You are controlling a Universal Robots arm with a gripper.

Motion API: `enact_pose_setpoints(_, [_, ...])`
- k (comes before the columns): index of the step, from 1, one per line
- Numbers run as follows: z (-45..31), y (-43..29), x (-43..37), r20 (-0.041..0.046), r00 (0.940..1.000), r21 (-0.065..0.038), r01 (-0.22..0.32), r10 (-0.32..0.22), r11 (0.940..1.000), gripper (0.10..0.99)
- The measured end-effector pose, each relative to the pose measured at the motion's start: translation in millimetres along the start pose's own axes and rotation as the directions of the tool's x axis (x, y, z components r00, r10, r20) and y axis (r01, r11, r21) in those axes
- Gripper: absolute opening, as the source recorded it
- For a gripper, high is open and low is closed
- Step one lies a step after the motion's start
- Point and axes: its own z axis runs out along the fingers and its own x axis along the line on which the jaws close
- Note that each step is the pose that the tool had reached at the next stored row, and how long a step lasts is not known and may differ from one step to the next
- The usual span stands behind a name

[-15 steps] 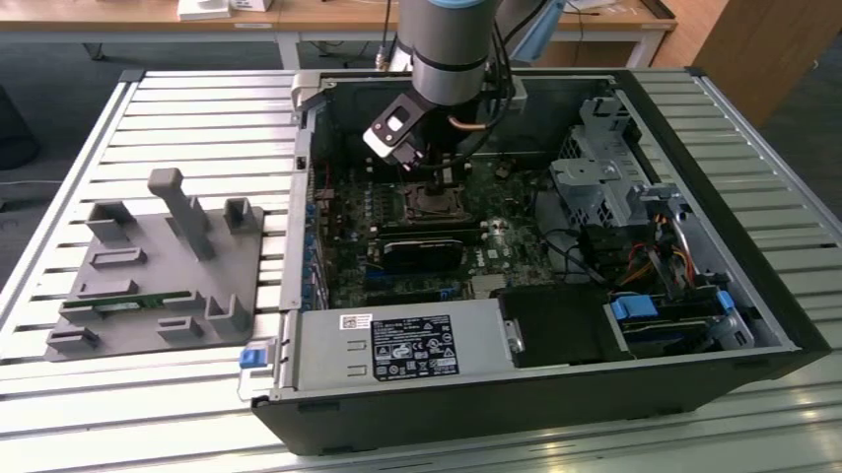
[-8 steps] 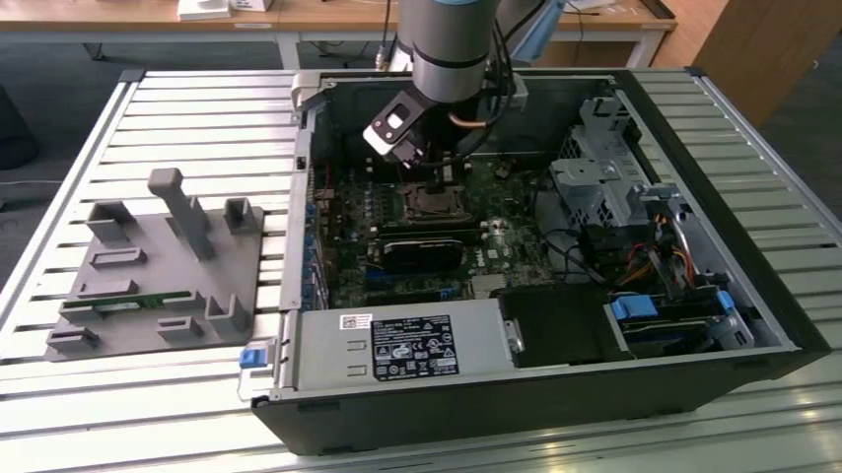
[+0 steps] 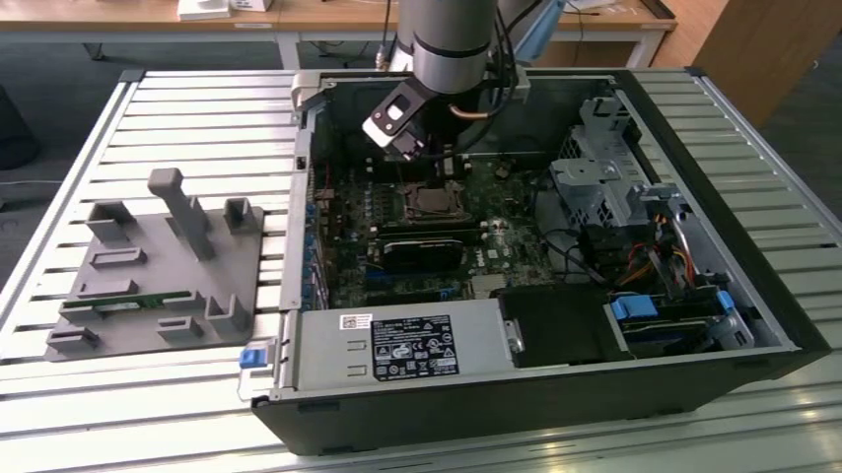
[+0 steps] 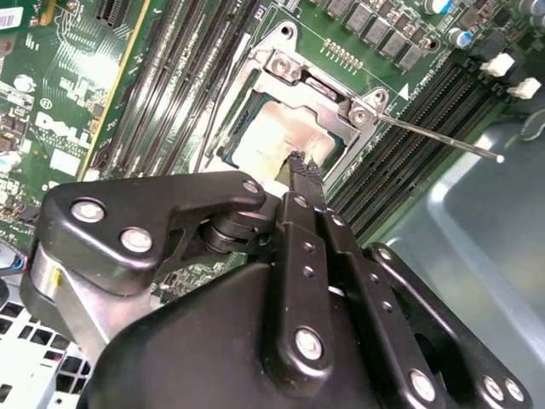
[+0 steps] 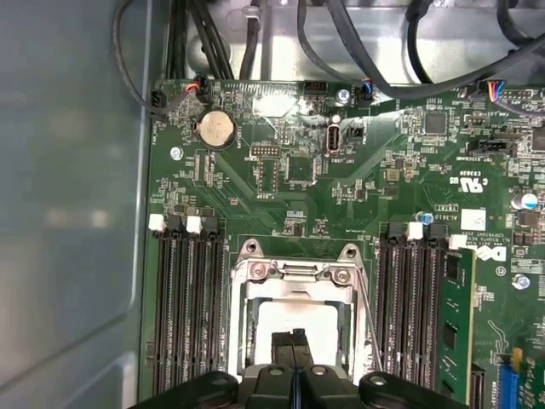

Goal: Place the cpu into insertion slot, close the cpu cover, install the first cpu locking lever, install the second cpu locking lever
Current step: 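Install the first cpu locking lever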

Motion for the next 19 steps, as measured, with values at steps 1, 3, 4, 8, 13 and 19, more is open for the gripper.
enact_pose_setpoints(1, [-1.4,0.0,0.1,0.0000,1.0000,0.000,0.000,0.000,1.0000,0.106])
enact_pose_setpoints(3, [-4.2,0.1,0.3,-0.0002,1.0000,0.000,0.000,0.000,1.0000,0.106])
enact_pose_setpoints(4, [-5.8,0.1,0.4,0.0000,1.0000,0.000,0.000,0.000,1.0000,0.106])
enact_pose_setpoints(8, [-13.0,0.2,1.0,0.0000,1.0000,0.000,0.000,0.000,1.0000,0.106])
enact_pose_setpoints(13, [-19.7,0.3,1.5,0.0000,1.0000,0.000,0.000,0.000,1.0000,0.106])
enact_pose_setpoints(19, [-22.7,0.4,1.7,0.0000,0.9996,0.002,0.029,-0.029,0.9996,0.106])
